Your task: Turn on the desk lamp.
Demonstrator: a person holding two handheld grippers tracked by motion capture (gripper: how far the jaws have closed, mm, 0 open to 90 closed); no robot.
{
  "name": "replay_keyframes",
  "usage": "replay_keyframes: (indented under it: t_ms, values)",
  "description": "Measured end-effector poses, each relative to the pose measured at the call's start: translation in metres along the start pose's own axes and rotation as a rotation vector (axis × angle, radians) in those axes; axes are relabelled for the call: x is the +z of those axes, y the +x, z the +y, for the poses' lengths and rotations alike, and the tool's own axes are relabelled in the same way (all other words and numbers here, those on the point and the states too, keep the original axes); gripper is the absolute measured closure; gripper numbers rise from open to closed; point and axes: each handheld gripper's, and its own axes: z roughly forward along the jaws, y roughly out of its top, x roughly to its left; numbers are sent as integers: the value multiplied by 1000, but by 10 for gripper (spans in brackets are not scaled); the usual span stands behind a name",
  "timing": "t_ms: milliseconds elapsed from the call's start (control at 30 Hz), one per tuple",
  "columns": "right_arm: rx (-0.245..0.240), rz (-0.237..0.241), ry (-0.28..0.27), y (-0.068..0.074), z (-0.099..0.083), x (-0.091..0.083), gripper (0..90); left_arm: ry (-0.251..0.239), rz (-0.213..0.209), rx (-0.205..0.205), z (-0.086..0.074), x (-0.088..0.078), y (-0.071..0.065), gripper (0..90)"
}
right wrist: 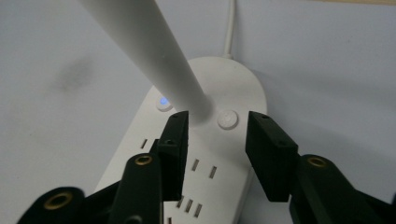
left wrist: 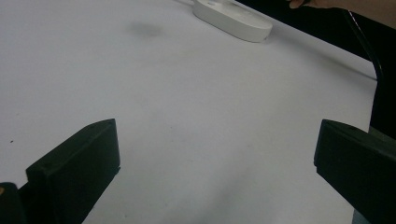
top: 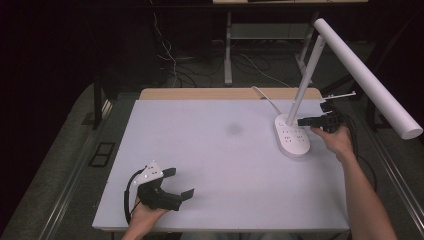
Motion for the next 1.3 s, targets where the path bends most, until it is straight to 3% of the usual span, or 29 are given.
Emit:
replay_keyframes:
  t_ms: [700, 1300]
  values:
    - [46, -5, -65, -13, 2, 11, 880, 2, 8, -4, 0, 0, 1, 0]
    - [44, 9, -35, -11, 6, 29, 897, -1, 13, -6, -1, -1, 1, 0]
